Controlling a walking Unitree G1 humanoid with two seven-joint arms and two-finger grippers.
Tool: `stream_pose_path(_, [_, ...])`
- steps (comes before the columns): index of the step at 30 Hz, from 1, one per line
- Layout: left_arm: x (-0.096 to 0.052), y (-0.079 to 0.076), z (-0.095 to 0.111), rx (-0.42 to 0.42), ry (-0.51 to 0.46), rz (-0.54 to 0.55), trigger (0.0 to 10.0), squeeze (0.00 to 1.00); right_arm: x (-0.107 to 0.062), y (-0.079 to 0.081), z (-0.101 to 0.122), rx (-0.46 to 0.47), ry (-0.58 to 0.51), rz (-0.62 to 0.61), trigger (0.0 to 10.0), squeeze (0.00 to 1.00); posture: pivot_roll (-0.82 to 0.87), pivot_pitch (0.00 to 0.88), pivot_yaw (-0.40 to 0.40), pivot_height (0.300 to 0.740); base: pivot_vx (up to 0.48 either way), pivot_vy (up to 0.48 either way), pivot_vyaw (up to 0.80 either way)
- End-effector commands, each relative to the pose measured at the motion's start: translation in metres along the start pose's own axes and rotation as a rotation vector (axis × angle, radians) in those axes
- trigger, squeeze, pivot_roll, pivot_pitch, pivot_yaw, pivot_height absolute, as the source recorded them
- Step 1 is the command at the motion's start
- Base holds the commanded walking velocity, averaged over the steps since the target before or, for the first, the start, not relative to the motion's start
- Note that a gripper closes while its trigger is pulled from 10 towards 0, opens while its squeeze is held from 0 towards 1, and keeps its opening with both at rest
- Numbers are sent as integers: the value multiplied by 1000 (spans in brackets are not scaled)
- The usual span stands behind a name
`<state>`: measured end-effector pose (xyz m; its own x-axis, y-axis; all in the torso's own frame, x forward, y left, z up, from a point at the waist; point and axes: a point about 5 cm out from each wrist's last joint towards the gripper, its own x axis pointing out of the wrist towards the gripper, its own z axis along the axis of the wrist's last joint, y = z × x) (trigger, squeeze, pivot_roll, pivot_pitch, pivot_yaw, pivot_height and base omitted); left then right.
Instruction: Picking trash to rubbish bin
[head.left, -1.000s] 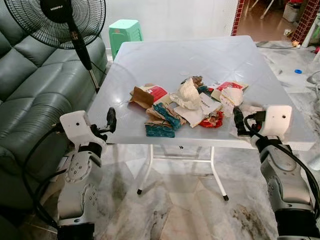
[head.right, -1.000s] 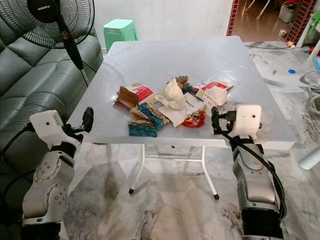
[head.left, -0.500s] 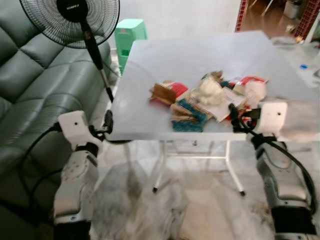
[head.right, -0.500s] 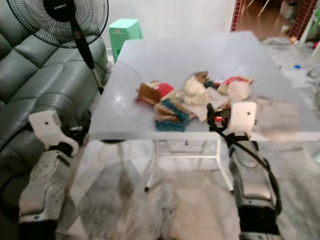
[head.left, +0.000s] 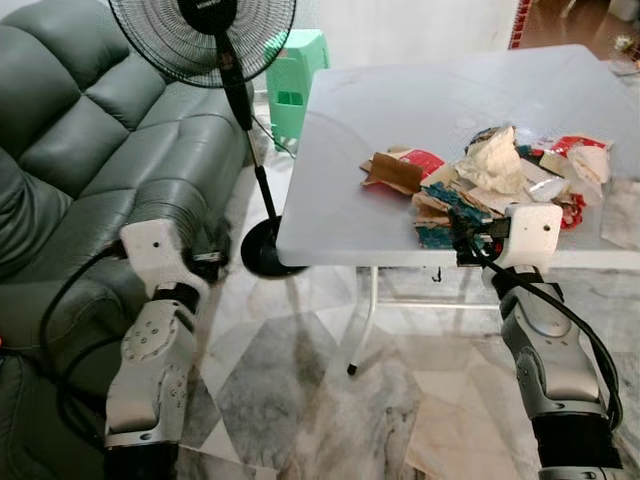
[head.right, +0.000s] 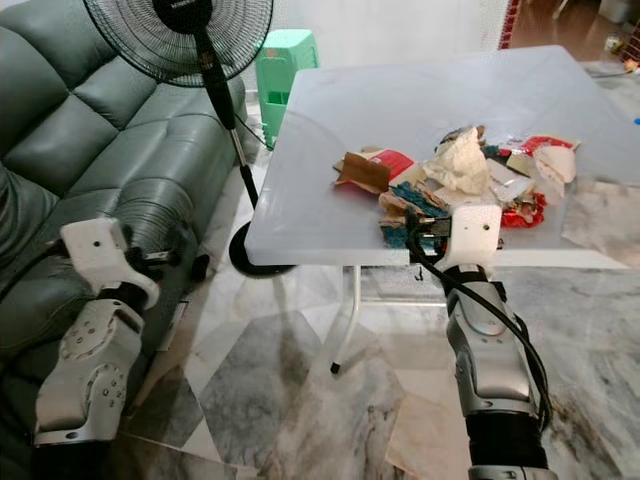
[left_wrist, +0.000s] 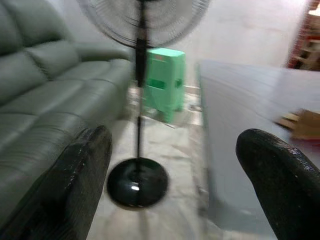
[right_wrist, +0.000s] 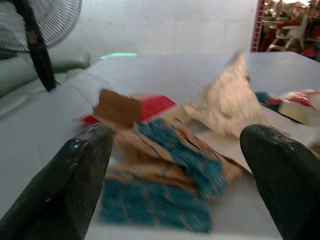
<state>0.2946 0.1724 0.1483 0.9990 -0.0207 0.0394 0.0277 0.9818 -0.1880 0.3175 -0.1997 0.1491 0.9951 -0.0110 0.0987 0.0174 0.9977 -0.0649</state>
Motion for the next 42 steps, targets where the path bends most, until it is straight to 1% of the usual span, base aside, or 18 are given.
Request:
stream_pose_path(1, [0, -1, 6, 21, -23, -16, 10000, 0, 1, -1, 5, -6, -24, -9, 10000, 0, 7, 27, 86, 740, 0, 0, 0])
stream_pose_path(4, [0, -4, 7, 0, -26, -29, 10000, 0, 2, -2, 6, -8, -27, -11, 10000, 0, 6, 31, 88, 740, 0, 0, 0])
stream_pose_path(15, [1, -8, 5, -6, -23, -23, 10000, 0, 1, 1, 10, -21, -40, 1, 10000, 0, -6, 39, 82, 740, 0, 0, 0])
stream_pose_path(17, [1, -9, 4, -7, -29, -21, 10000, 0, 0, 3, 10, -15, -35, 7, 10000, 0, -8, 43, 78, 740, 0, 0, 0])
stream_pose_path(18, [0, -9, 4, -6, -36, -20, 10000, 0, -1, 5, 8, -1, -24, 15, 10000, 0, -11, 42, 74, 740, 0, 0, 0])
stream_pose_path(19, [-1, -9, 5, 2, -48, -19, 10000, 0, -3, 7, 7, 37, -17, 28, 10000, 0, -11, 42, 74, 740, 0, 0, 0])
stream_pose_path(20, [-1, -9, 5, 2, -48, -19, 10000, 0, -3, 7, 7, 37, -17, 28, 10000, 0, -11, 42, 74, 740, 0, 0, 0])
stream_pose_path(22, [-5, -11, 3, 12, -60, -26, 10000, 0, -5, 10, 6, -31, -11, 19, 10000, 0, -11, 42, 74, 740, 0, 0, 0])
stream_pose_path(24, [-8, -11, 1, 22, -65, -13, 10000, 0, -6, 9, 5, -34, 5, 13, 10000, 0, -17, 47, 61, 740, 0, 0, 0])
stream_pose_path(27, [-13, -12, -5, 19, -48, -13, 10000, 0, -9, 9, 5, -88, 7, 19, 10000, 0, -17, 47, 61, 740, 0, 0, 0])
stream_pose_path(28, [-15, -12, -7, 21, -43, -14, 10000, 0, -11, 9, 6, -81, 6, 24, 10000, 0, -25, 50, 46, 740, 0, 0, 0])
stream_pose_path(30, [-20, -14, -11, 58, -33, -26, 10000, 0, -15, 7, 9, -116, -13, 34, 10000, 0, -29, 49, 45, 740, 0, 0, 0])
stream_pose_path(31, [-24, -15, -12, 75, -34, -34, 10000, 0, -17, 6, 11, -156, -30, 42, 10000, 0, -29, 49, 45, 740, 0, 0, 0])
stream_pose_path(33, [-28, -15, -12, 102, -42, -32, 10000, 0, -19, 5, 11, -143, -30, 39, 10000, 0, -30, 49, 48, 740, 0, 0, 0])
stream_pose_path(35, [-33, -15, -12, 165, -60, -31, 10000, 0, -22, 3, 9, -132, -23, 30, 10000, 0, -28, 50, 48, 740, 0, 0, 0])
stream_pose_path(36, [-36, -15, -12, 179, -63, -38, 10000, 0, -24, 2, 6, -125, -11, 24, 10000, 0, -21, 50, 49, 740, 0, 0, 0])
stream_pose_path(37, [-39, -15, -13, 198, -64, -34, 10000, 0, -28, 2, 0, -94, 20, 8, 10000, 0, -16, 50, 50, 740, 0, 0, 0])
stream_pose_path(42, [-33, -4, -8, 214, -84, 50, 10000, 0, -34, 14, -6, -103, 44, 12, 10000, 0, -17, 46, 56, 740, 0, 0, 0])
